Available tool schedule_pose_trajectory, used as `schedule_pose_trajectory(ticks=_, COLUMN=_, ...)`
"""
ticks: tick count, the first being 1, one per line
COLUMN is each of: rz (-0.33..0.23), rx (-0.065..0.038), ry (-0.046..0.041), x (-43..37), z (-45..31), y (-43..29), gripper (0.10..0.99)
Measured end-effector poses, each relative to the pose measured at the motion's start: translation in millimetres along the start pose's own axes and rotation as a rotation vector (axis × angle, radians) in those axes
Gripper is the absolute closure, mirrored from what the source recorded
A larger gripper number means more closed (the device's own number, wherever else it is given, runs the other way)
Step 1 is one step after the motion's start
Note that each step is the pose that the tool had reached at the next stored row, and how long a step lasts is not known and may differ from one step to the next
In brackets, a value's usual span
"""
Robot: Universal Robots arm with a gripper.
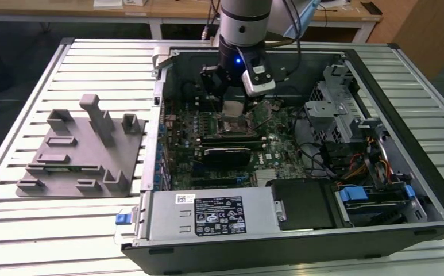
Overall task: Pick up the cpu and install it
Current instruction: 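Place the cpu into insertion slot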
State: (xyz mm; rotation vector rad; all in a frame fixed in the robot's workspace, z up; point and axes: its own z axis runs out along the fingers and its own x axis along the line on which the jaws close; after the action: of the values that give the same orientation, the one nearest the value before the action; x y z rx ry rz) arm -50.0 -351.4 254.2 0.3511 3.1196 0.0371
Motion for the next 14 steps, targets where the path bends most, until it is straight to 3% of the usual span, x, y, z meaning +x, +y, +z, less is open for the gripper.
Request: schedule_pose_trajectory(ticks=14, rz=0.18, rx=0.001, ry=-0.0047, x=0.0, z=0.3, y=0.0, gripper=0.537)
